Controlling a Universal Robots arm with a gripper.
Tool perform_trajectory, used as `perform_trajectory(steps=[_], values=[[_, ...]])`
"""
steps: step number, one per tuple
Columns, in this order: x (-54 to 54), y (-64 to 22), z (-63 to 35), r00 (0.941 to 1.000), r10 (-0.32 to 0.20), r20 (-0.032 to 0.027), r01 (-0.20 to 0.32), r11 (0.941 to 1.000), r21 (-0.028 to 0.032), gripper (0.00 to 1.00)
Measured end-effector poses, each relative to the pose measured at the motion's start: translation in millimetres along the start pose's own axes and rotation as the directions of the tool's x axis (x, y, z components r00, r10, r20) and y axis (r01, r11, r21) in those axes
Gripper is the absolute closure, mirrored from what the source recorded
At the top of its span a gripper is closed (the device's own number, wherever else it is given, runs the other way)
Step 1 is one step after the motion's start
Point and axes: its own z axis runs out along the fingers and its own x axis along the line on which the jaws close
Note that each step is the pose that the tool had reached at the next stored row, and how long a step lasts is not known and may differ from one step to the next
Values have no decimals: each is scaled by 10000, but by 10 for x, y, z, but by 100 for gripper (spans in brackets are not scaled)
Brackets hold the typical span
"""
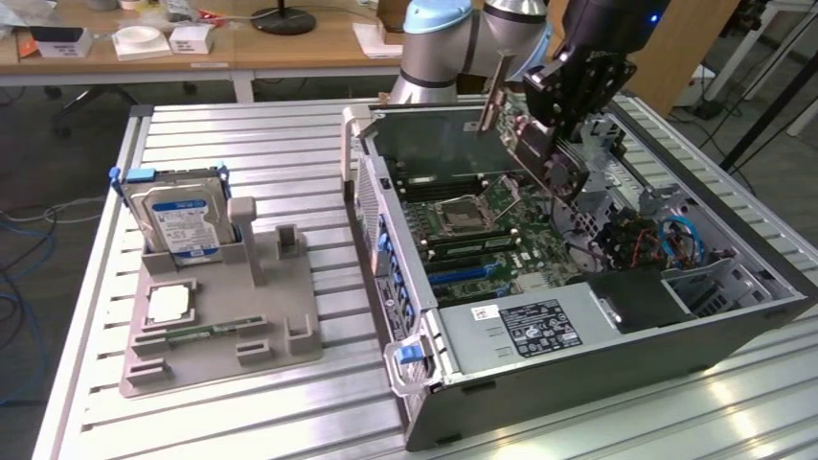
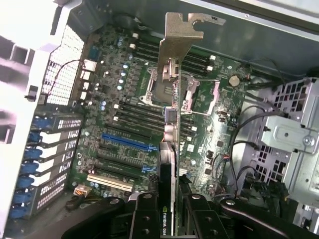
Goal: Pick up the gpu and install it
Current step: 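Insert the gpu into the slot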
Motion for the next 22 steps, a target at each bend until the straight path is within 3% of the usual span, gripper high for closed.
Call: perform_trajectory(steps=[5,11,16,22], values=[[0,0,4,9975,-710,-36,710,9975,-6,74],[0,0,11,9878,-1556,-78,1556,9878,-17,74],[0,-1,17,9743,-2249,-111,2248,9744,-28,74],[0,-1,25,9516,-3070,-151,3070,9517,-45,74]])
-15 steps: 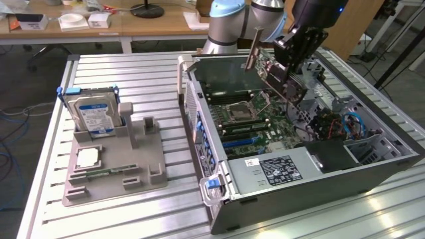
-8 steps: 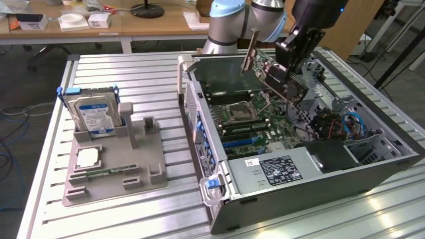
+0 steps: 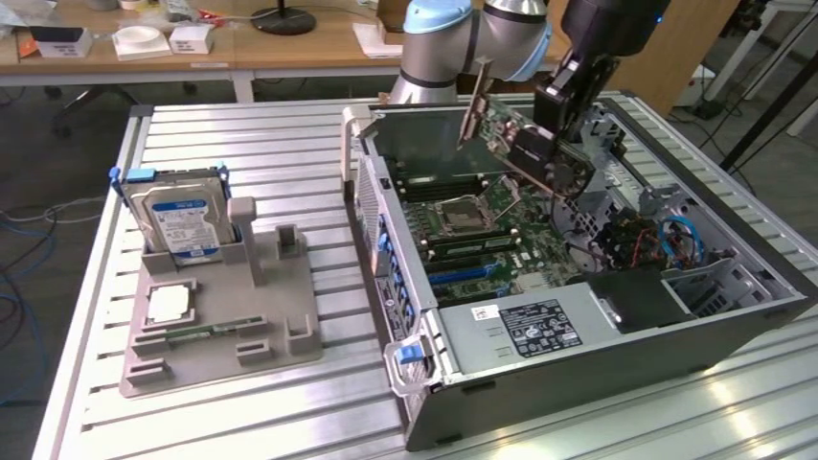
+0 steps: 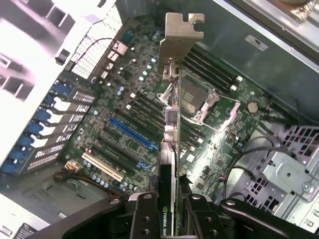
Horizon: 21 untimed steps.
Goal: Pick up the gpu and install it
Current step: 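Insert the gpu into the slot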
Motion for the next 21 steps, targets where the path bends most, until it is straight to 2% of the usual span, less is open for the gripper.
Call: perform_trajectory(steps=[6,11,16,21], values=[[0,0,9,9961,-883,-44,883,9961,-8,74],[0,-1,17,9859,-1673,-83,1673,9859,-19,74],[0,-1,25,9695,-2449,-120,2449,9695,-33,74],[0,-2,33,9449,-3270,-160,3270,9450,-51,74]])
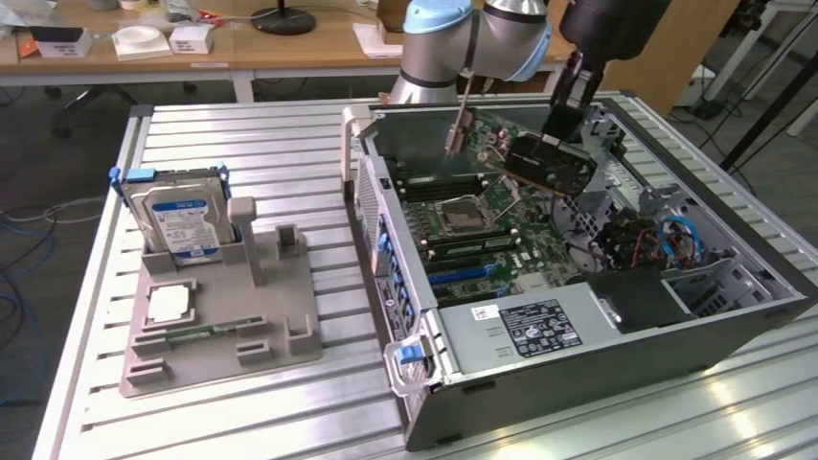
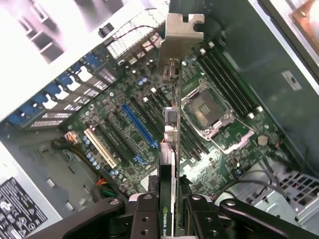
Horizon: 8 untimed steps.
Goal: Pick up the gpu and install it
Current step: 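Insert the gpu into the slot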
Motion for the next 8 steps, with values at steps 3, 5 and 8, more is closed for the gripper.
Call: perform_trajectory(steps=[3,5,8], values=[[0,0,6,9986,-529,-26,529,9986,-4,74],[0,0,9,9961,-878,-44,878,9961,-8,74],[0,-1,14,9899,-1413,-70,1413,9900,-15,74]])
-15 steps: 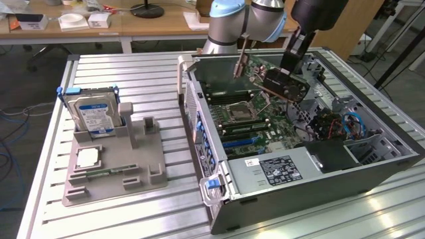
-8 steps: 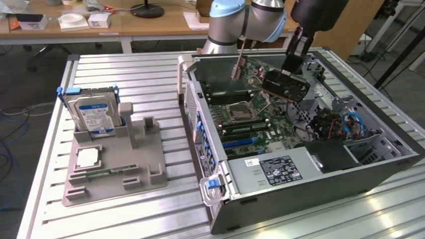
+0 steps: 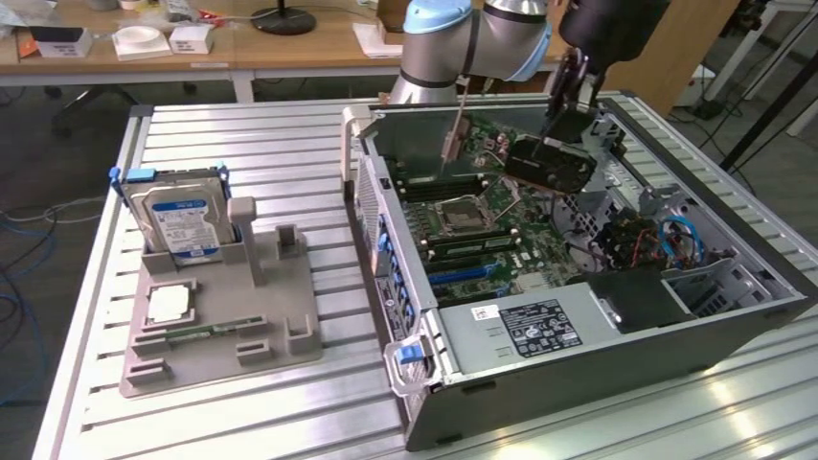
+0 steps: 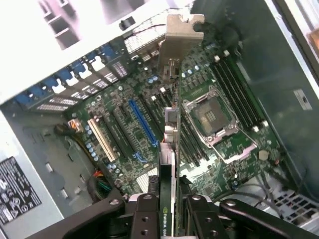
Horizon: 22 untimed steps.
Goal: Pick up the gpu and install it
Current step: 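Insert the gpu into the slot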
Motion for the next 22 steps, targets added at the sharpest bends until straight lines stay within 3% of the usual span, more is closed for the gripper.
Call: perform_trajectory(steps=[6,11,17,22], values=[[0,0,8,9940,-1092,-54,1091,9940,-11,74],[0,-1,14,9800,-1989,-98,1989,9800,-24,74],[0,-1,21,9525,-3042,-149,3042,9526,-45,74],[0,-2,29,9207,-3899,-190,3898,9209,-67,74]])
